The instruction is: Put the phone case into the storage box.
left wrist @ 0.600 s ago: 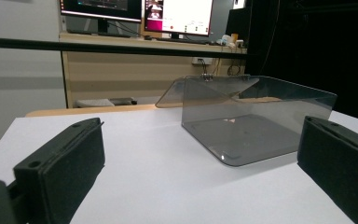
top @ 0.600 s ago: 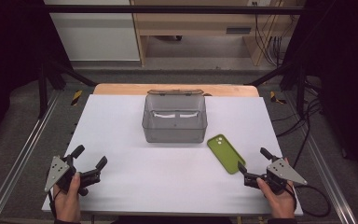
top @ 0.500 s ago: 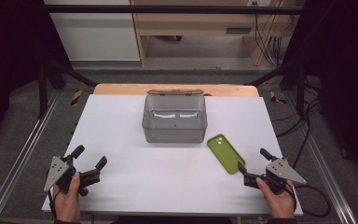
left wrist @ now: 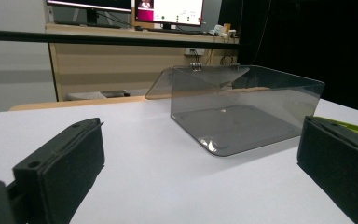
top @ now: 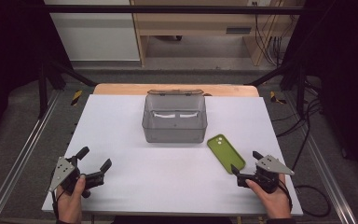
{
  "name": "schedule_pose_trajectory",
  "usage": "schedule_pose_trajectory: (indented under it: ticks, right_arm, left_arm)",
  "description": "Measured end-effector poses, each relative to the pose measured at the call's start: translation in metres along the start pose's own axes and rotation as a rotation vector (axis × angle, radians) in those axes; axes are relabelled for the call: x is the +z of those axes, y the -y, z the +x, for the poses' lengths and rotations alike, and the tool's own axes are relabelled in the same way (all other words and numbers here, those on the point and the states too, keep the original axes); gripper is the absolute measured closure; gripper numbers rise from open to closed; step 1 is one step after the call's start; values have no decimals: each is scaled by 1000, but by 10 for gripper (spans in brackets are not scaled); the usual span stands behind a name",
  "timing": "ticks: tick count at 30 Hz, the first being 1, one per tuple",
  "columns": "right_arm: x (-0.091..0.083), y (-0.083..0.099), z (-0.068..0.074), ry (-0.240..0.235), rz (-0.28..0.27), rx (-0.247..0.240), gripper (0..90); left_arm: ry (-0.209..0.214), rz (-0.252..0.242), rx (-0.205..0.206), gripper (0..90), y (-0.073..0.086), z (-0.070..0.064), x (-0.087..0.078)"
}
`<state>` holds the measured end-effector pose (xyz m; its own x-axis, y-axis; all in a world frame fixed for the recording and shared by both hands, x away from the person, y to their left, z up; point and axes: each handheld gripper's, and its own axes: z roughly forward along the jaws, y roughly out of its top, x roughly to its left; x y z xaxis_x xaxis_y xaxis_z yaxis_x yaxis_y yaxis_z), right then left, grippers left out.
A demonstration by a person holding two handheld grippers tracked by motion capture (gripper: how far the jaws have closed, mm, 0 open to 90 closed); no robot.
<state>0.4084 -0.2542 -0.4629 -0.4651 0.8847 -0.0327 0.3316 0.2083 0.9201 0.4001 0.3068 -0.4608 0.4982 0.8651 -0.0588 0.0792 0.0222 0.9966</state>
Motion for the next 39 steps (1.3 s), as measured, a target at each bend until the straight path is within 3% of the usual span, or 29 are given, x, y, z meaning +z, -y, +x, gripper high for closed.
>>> schedule_pose_trajectory:
  ticks: [5, 10, 11, 12, 13, 16, 21, 25, 28, 29, 32, 34, 35, 36, 37, 38, 39]
  right_arm:
    - [13, -15, 9, -58, 53, 15, 42]
    - [38, -35, 14, -96, 184, -11, 47]
    - [38, -35, 14, -96, 184, -11, 47]
    - [50, -42, 13, -118, 260, -26, 56]
    - [50, -42, 13, -118, 260, -26, 56]
    - [65, -50, 11, -112, 358, -47, 93]
    - [75, -61, 8, -127, 403, -64, 114]
    - [81, -68, 3, -132, 437, -48, 150]
    - [84, -72, -4, -135, 456, -42, 291]
    - [84, -72, -4, -135, 456, -42, 291]
    - [84, -73, -9, -137, 448, -27, 474]
    - [84, -71, -11, -135, 475, -31, 635]
    - [84, -71, -11, -135, 475, -31, 635]
    - [86, -67, -12, -128, 490, -28, 747]
    - [86, -67, -12, -128, 490, -28, 747]
    - [87, -64, -12, -123, 497, -27, 826]
    - [88, -63, -12, -121, 499, -26, 851]
  left_arm:
    - [-7, 0, -13, 4, 1, -1, 0]
    - [-10, -2, -12, 4, 0, 0, -1]
    - [-10, -2, -12, 4, 0, 0, -1]
    - [-10, 2, -15, 4, 1, 0, -1]
    - [-10, 4, -16, 4, 1, 0, 0]
    - [-7, 7, -10, 4, 1, -1, 0]
    - [-8, 6, -17, 4, 2, 0, -1]
    - [-13, 12, -17, 5, 3, 0, 0]
    - [-6, 9, -18, 4, 2, 0, 0]
    - [-6, 9, -18, 4, 2, 0, 0]
    - [-6, 13, -22, 4, 3, 0, 1]
    - [-6, 13, -24, 4, 3, 0, 1]
    - [-6, 13, -24, 4, 3, 0, 1]
    - [-7, 14, -20, 5, 2, 0, 1]
    - [-7, 14, -20, 4, 2, 0, 1]
    - [-8, 12, -23, 4, 2, 0, 0]
    - [-8, 13, -22, 4, 2, 0, 0]
